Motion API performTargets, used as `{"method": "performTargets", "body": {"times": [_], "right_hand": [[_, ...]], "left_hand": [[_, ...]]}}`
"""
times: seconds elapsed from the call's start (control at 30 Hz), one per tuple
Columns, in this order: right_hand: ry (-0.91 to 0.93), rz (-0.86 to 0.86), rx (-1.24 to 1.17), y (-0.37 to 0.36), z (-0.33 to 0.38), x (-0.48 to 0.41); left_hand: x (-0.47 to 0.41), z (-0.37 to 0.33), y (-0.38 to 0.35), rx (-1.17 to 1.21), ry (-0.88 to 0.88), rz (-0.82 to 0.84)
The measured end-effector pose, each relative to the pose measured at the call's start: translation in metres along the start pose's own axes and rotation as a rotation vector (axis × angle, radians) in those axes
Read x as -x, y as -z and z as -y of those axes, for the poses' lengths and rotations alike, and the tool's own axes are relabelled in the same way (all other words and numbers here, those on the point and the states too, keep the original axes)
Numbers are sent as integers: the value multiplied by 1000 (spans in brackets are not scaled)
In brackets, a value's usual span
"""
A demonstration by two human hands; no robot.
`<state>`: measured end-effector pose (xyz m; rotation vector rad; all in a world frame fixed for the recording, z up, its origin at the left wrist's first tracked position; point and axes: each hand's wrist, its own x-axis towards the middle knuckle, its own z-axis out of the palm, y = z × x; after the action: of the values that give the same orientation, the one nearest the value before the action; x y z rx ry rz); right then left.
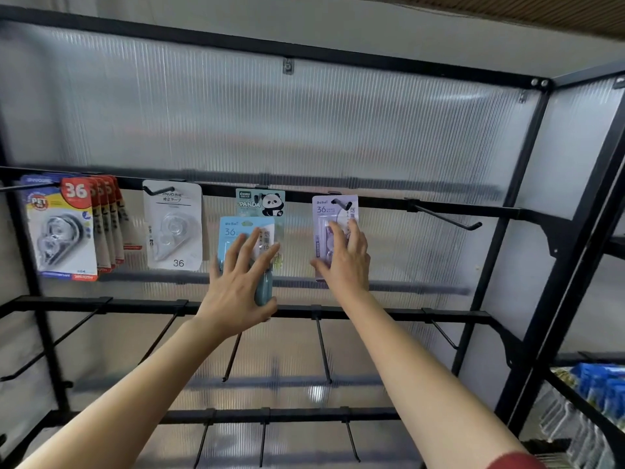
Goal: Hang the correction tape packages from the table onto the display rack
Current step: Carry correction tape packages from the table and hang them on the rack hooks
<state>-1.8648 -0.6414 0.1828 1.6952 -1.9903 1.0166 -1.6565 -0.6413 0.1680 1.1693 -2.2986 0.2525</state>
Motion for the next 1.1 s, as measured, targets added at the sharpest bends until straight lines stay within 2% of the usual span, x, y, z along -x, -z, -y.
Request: {"method": "performTargets", "body": {"times": [0.13,0.23,0.3,0.37,0.43,0.53,0.63,0.83,0.97,1.1], "right_hand": [[52,-74,-85,7,-6,18],[98,-152,-299,17,-12,33],[65,-56,-542,28,-13,41],[-3,127,-760,42,-13,47],[-15,263,-880,52,-17,52],[-1,394,-935,65,-19,63],[-24,418,-1009,72,-19,69],[-69,380,-1003,74,-25,75],[-100,274,-937,77,-36,82],[-132,210,-844,96,-62,88]], "left_hand": [[1,-7,0,-18,-47,17],[3,-18,1,-59,-103,32],[5,-28,-1,-68,-155,16],[7,-40,-1,-15,-196,-20],[9,-52,-2,55,-202,-55],[10,-65,-3,120,-209,-80],[11,-78,-2,161,-230,-104],[9,-96,-11,169,-302,-104],[9,-102,-14,201,-344,-133],[8,-94,-17,167,-294,-120]]}}
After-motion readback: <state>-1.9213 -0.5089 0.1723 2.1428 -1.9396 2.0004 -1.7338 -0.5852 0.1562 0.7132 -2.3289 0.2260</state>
